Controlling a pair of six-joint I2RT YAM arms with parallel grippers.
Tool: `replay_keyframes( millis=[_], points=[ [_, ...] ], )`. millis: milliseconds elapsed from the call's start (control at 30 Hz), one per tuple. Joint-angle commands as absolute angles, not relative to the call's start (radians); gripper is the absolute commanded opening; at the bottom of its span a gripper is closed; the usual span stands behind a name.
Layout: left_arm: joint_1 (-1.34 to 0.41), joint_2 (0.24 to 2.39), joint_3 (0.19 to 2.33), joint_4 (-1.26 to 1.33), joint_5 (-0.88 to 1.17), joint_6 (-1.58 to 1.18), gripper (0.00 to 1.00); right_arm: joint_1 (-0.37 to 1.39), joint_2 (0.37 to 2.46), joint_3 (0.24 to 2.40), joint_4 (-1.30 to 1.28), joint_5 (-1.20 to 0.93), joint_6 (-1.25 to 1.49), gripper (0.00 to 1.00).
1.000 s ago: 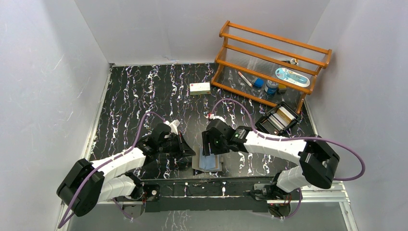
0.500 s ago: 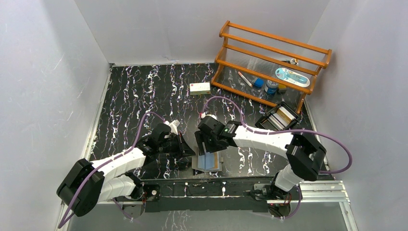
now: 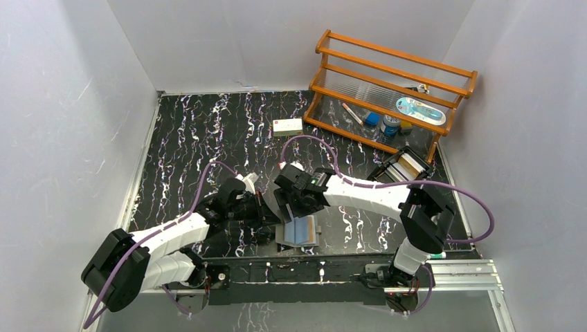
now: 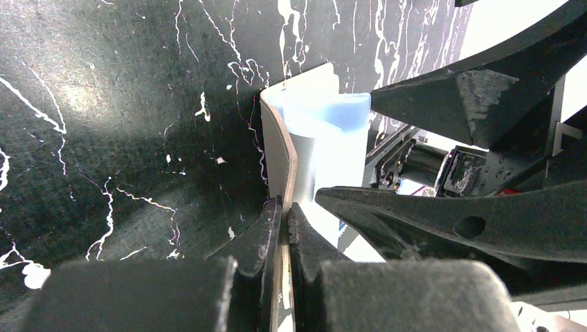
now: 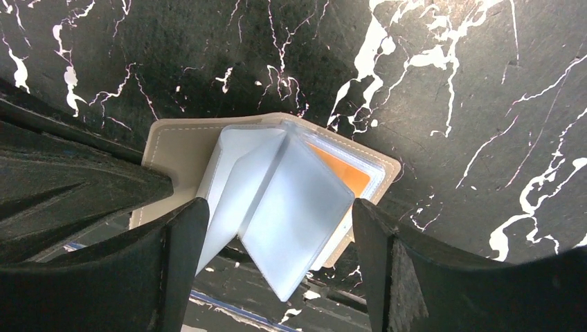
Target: Put the credit cards into the card holder
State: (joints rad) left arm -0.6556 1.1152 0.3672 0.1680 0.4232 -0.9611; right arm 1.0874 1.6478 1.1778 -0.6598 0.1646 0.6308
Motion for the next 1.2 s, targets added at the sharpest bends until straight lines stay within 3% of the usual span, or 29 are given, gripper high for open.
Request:
replay_keyframes(
  millis=[0, 633, 867, 933, 1033, 1167],
  points=[
    [-0.652, 1.086, 0.355, 0.163, 0.425, -0.954, 0.00, 1.105, 1.668, 1.247, -0.715, 0.215, 0.607, 0.84],
    [-0.652, 1.071, 0.357, 0.143, 0.419, -0.951, 0.01, 1.128, 1.717, 1.318, -0.764, 0.245, 0.598, 0.84],
    [-0.653, 1.036, 0.403, 0.042, 0.364, -0.933, 0.24, 1.127, 1.667, 1.335, -0.759, 0.275, 0.582, 0.86],
    [-0.652, 1.027, 0.413, -0.008, 0.334, -0.930, 0.36, 1.118, 1.612, 1.252, -0.631, 0.231, 0.582, 0.86],
    [-0.652, 0.975, 0.448, -0.148, 0.229, -0.938, 0.44, 1.106, 1.559, 1.032, -0.241, -0.005, 0.667, 0.81],
    [-0.650, 0.868, 0.507, -0.307, 0.092, -0.948, 0.45, 1.094, 1.583, 0.932, 0.036, -0.149, 0.777, 0.71]
  ],
)
